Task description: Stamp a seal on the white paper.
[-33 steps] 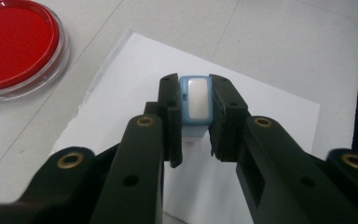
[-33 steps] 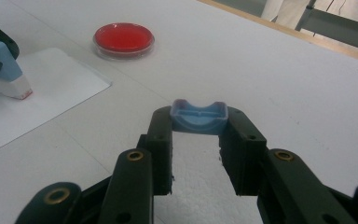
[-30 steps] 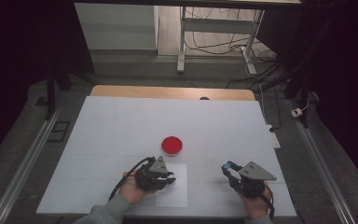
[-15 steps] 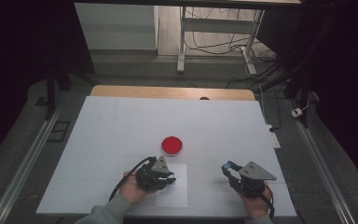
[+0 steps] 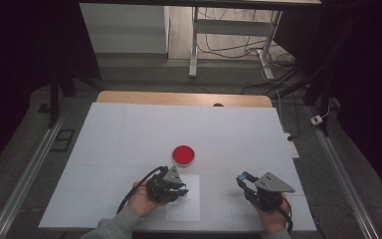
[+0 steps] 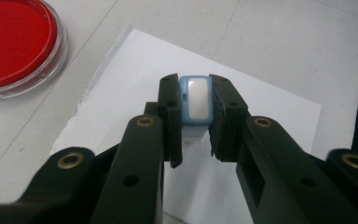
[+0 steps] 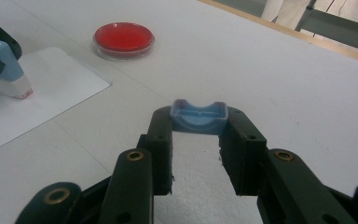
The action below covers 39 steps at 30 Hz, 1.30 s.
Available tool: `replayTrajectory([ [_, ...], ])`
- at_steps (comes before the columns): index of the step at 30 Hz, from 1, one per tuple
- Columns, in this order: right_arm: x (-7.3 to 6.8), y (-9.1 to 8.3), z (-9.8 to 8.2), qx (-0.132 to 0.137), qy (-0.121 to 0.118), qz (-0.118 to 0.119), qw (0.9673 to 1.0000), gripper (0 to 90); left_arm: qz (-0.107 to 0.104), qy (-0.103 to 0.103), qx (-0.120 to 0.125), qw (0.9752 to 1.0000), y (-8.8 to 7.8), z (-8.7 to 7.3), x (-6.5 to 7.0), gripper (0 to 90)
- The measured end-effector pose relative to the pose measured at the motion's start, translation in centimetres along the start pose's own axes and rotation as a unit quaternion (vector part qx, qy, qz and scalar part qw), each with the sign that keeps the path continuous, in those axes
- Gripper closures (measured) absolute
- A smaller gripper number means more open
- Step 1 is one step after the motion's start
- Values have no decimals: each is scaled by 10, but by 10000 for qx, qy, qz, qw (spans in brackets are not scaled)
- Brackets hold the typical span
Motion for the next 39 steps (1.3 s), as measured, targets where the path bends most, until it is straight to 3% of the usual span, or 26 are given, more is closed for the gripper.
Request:
replayTrajectory([
  [26, -1, -1, 1, 43, -20, -4, 10000, 650, 23, -2, -143, 9999, 0, 3, 1, 765],
  [31, -1, -3, 3, 66, -6, -26, 10000, 650, -75, -126, -34, 9999, -1, 3, -2, 763],
  [39, 1, -4, 3, 95, 9, -43, 9999, 650, -331, -504, 508, 9969, -21, 9, -10, 762],
])
Point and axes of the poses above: each handheld gripper's, and its own axes: y roughly forward along the jaws, z roughly out of its top, x roughly to its right, the point moved 6 cm from there along y, roughly forward along the jaws, and after that the axes turned 8 degrees about -y, right-handed, at the moved point
